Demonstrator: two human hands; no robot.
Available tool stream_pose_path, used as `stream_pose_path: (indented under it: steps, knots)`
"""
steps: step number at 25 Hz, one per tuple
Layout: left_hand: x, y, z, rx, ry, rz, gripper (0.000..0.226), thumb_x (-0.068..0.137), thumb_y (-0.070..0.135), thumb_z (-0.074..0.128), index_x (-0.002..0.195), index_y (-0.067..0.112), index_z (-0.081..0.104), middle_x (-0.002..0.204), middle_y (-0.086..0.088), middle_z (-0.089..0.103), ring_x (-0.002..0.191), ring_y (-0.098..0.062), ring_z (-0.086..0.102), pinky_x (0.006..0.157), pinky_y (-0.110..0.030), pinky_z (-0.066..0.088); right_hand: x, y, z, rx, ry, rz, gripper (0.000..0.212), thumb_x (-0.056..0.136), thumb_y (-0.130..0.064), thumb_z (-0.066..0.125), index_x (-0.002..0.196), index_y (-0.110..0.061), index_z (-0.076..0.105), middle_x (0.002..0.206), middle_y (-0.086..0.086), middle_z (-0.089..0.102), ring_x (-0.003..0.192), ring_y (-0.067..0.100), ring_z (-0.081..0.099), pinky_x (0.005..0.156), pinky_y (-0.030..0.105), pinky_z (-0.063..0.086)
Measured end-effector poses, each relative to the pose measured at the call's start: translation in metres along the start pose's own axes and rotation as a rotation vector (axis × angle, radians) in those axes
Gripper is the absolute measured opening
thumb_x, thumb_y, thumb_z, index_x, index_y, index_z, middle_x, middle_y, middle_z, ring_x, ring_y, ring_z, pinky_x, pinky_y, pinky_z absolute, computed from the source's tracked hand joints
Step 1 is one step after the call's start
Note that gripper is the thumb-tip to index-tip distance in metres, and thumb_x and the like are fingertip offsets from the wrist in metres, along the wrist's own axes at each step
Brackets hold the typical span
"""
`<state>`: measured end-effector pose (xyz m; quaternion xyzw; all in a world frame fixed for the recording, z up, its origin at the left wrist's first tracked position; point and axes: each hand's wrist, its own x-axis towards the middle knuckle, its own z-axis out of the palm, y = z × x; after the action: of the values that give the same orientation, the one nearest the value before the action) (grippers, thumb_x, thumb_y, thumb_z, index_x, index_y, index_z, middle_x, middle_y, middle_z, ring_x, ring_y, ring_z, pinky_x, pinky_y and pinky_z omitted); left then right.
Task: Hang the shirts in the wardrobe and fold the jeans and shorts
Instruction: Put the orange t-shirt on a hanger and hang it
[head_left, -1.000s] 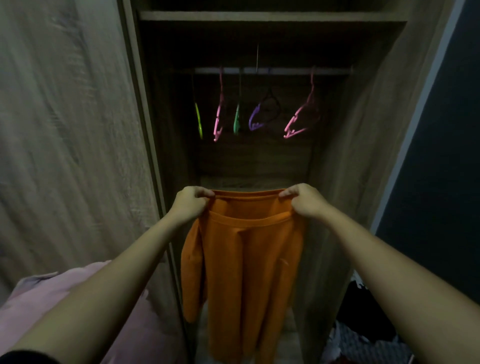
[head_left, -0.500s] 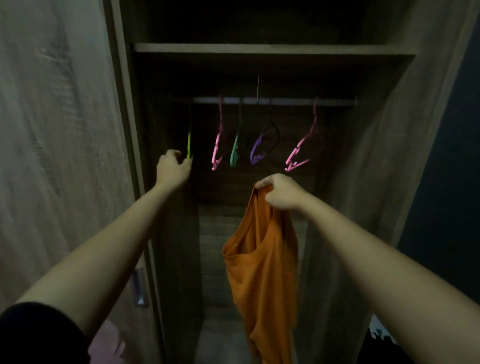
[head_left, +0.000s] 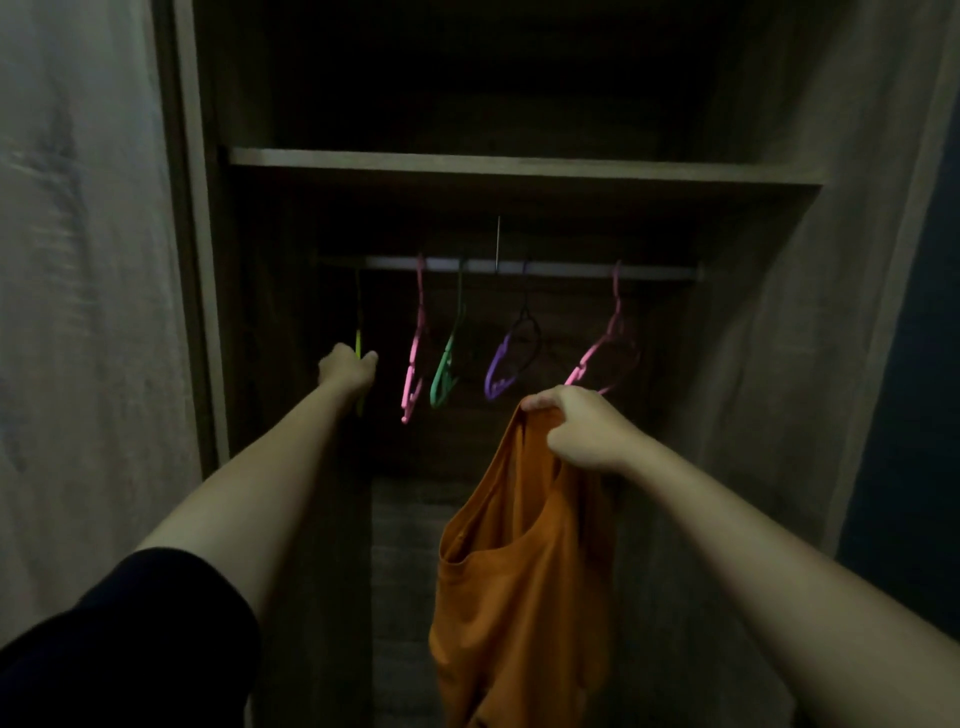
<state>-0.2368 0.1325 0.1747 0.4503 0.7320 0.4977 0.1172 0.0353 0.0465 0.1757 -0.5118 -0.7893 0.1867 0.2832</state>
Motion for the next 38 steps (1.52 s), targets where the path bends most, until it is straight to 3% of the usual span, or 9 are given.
stream_pose_path:
  steps: [3, 8, 11, 17, 21, 25, 28, 34, 38]
  knots:
    - [0.007, 0.007, -0.003, -0.019, 0.077, 0.005, 0.031, 0.096, 0.009, 0.047, 0.125, 0.0, 0.049, 0.119, -0.021, 0.056, 0.104, -0.032, 0.06, 0.084, -0.038, 0.053, 0.003, 0.0, 0.001, 0.019, 0.008, 0.004, 0.059, 0.081, 0.006, 0.045, 0.131, -0.025, 0.049, 0.139, 0.006, 0.044, 0.08, 0.015, 0.064, 0.055, 0.02, 0.048]
    - [-0.027, 0.0, -0.017, -0.063, 0.174, 0.075, 0.037, 0.097, 0.014, 0.043, 0.132, 0.002, 0.039, 0.12, -0.019, 0.053, 0.096, -0.027, 0.059, 0.067, -0.031, 0.046, 0.0, -0.002, 0.017, 0.005, -0.003, -0.018, 0.059, 0.081, 0.006, 0.045, 0.133, -0.022, 0.048, 0.138, 0.004, 0.044, 0.082, 0.01, 0.059, 0.051, 0.015, 0.042]
    - [-0.069, -0.032, -0.024, -0.086, 0.198, 0.095, 0.028, 0.099, 0.016, 0.041, 0.123, 0.002, 0.043, 0.105, -0.014, 0.057, 0.086, -0.024, 0.06, 0.064, -0.032, 0.046, -0.006, -0.006, 0.036, 0.02, -0.022, 0.002, 0.06, 0.081, 0.007, 0.043, 0.133, -0.021, 0.048, 0.133, 0.005, 0.05, 0.072, 0.011, 0.06, 0.054, 0.02, 0.05]
    - [-0.166, -0.117, -0.041, 0.081, 0.188, 0.068, 0.024, 0.1, 0.017, 0.041, 0.114, 0.002, 0.053, 0.092, -0.01, 0.059, 0.078, -0.015, 0.051, 0.068, -0.031, 0.038, -0.029, -0.015, 0.096, 0.018, -0.144, 0.094, 0.059, 0.082, 0.005, 0.043, 0.136, -0.02, 0.046, 0.134, 0.008, 0.048, 0.086, 0.016, 0.061, 0.055, 0.017, 0.044]
    - [-0.187, -0.175, -0.084, 0.224, 0.137, 0.13, 0.028, 0.094, 0.029, 0.052, 0.092, 0.006, 0.068, 0.083, -0.02, 0.07, 0.087, -0.038, 0.064, 0.075, -0.039, 0.047, -0.048, -0.019, 0.129, -0.069, -0.185, 0.122, 0.057, 0.084, 0.004, 0.045, 0.138, -0.013, 0.043, 0.136, 0.013, 0.048, 0.096, 0.015, 0.055, 0.071, 0.019, 0.046]
    - [-0.198, -0.205, -0.15, 0.155, 0.041, 0.238, 0.033, 0.091, 0.033, 0.059, 0.071, 0.008, 0.068, 0.055, -0.009, 0.063, 0.049, -0.017, 0.065, 0.052, -0.031, 0.053, -0.053, -0.023, 0.136, -0.096, -0.146, 0.197, 0.056, 0.085, 0.002, 0.045, 0.139, -0.014, 0.041, 0.138, 0.015, 0.044, 0.122, 0.029, 0.049, 0.101, 0.036, 0.045]
    - [-0.209, -0.221, -0.198, 0.066, 0.076, 0.268, 0.023, 0.089, 0.027, 0.064, 0.068, 0.018, 0.068, 0.044, 0.004, 0.055, 0.034, -0.002, 0.056, 0.037, -0.014, 0.039, -0.055, -0.031, 0.134, -0.111, -0.084, 0.217, 0.058, 0.086, 0.0, 0.046, 0.141, -0.013, 0.037, 0.142, 0.018, 0.039, 0.124, 0.032, 0.048, 0.104, 0.039, 0.043]
    - [-0.213, -0.242, -0.249, -0.054, 0.03, 0.303, 0.018, 0.084, 0.023, 0.069, 0.068, 0.031, 0.072, 0.038, 0.004, 0.049, 0.032, -0.007, 0.05, 0.04, -0.015, 0.04, -0.061, -0.037, 0.119, -0.103, -0.053, 0.213, 0.063, 0.082, -0.003, 0.05, 0.142, -0.015, 0.036, 0.146, 0.014, 0.031, 0.132, 0.033, 0.035, 0.109, 0.042, 0.036]
    - [-0.215, -0.232, -0.23, -0.08, -0.083, 0.337, 0.026, 0.083, 0.021, 0.07, 0.06, 0.032, 0.073, 0.039, 0.001, 0.05, 0.033, -0.012, 0.052, 0.039, -0.016, 0.041, -0.065, -0.058, 0.123, -0.166, -0.113, 0.042, 0.063, 0.081, -0.001, 0.049, 0.14, -0.018, 0.039, 0.144, 0.012, 0.035, 0.132, 0.035, 0.033, 0.11, 0.041, 0.034]
